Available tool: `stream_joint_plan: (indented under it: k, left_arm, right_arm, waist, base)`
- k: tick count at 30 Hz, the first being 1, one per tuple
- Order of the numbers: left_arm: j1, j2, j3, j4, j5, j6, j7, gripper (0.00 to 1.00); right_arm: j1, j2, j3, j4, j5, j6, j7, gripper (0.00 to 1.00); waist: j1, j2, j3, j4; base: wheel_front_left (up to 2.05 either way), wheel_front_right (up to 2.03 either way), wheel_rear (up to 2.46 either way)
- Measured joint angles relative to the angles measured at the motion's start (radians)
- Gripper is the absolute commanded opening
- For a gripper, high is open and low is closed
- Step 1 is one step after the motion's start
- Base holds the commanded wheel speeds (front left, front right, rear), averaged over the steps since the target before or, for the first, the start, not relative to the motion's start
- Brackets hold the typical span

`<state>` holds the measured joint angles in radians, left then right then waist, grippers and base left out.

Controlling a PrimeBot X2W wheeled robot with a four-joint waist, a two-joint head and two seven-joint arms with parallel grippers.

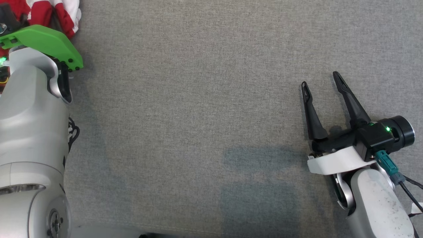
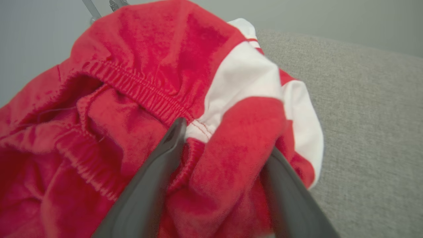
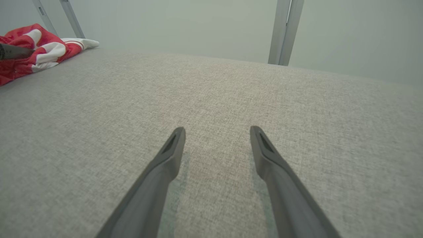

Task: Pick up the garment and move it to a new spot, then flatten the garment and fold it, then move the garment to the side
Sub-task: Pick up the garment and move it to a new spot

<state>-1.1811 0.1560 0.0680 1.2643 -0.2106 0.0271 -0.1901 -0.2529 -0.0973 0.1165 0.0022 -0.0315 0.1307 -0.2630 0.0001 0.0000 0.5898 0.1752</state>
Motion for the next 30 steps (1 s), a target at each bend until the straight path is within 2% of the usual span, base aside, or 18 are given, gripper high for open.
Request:
stream_joint_plan:
  k: [1,4,9,11,15,21,30]
  left_arm:
    - [0.000,-0.003,0.003,0.002,-0.005,-0.002,-0.008,0.00]
    - [0.002,-0.004,0.004,-0.008,-0.013,-0.010,-0.050,0.00]
    - [0.027,-0.005,0.022,-0.064,-0.036,-0.050,-0.068,0.00]
    - [0.045,-0.001,0.033,-0.126,-0.041,-0.065,-0.071,0.00]
    - [0.086,0.018,0.032,-0.271,-0.017,-0.067,-0.072,0.00]
    - [0.134,0.014,0.032,-0.452,0.012,-0.091,-0.073,0.00]
    - [0.157,-0.018,-0.010,-0.570,0.022,-0.131,-0.074,0.00]
  right_arm:
    - [0.000,0.001,-0.001,0.002,0.000,0.000,0.000,1.00]
    - [0.001,0.003,-0.004,0.009,0.001,0.000,0.000,1.00]
    - [0.010,0.014,-0.009,0.026,0.013,0.000,0.000,1.00]
    - [0.015,0.018,-0.009,0.032,0.018,0.000,0.000,1.00]
    - [0.024,0.030,-0.033,0.037,0.033,0.000,0.000,1.00]
    - [0.052,0.043,-0.049,0.051,0.049,0.000,0.000,1.00]
    - [0.100,0.047,-0.091,0.063,0.118,0.000,0.000,1.00]
  waist:
    - [0.0000,0.0000,-0.002,0.002]
    - [0.0000,0.0000,-0.014,0.010]
    - [0.0000,0.0000,-0.048,0.020]
    - [0.0000,0.0000,-0.066,0.023]
    - [0.0000,0.0000,-0.108,0.027]
    - [0.0000,0.0000,-0.180,0.023]
    - [-0.0001,0.0000,-0.278,-0.004]
  base:
    - [0.00,0.00,0.00]
    - [0.00,0.00,0.00]
    - [0.00,0.00,0.00]
    - [0.00,0.00,0.00]
    - [0.00,0.00,0.00]
    - [0.00,0.00,0.00]
    - [0.00,0.00,0.00]
